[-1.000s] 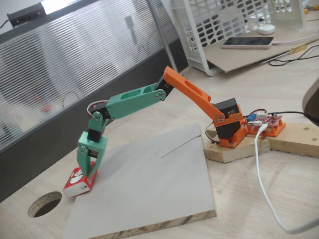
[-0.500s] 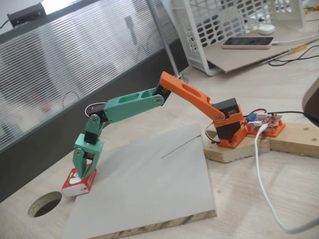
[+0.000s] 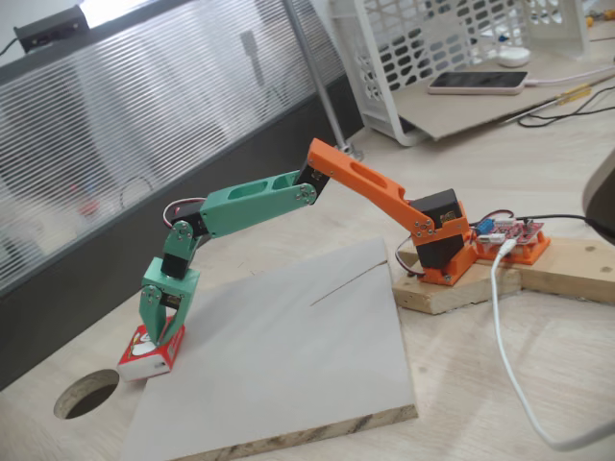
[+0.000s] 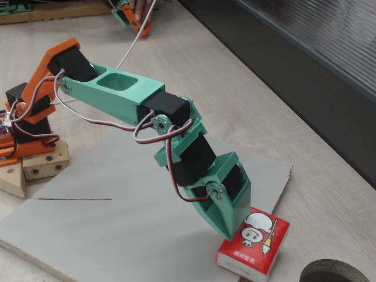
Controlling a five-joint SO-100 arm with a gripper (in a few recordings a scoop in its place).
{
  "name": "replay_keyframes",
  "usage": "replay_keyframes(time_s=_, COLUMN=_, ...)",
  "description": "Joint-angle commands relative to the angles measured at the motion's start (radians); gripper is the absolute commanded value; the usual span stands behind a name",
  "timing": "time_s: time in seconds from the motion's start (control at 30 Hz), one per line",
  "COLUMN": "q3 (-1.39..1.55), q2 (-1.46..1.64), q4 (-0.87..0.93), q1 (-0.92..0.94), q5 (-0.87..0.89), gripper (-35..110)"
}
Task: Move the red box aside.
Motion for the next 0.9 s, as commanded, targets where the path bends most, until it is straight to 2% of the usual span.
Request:
replay_keyframes(time_s=0.0, q3=-0.011, q2=-0.063, q4=0.006, q1=-0.012, q5=0.015, gripper=4)
replay_keyframes(time_s=0.47, q3=-0.012, q2=-0.120, q4=0.008, q1=-0.018, q5=0.015, gripper=4)
replay_keyframes(time_s=0.87, q3=-0.123, q2=-0.137, q4=0.006, q1=-0.130, q5=0.015, gripper=4)
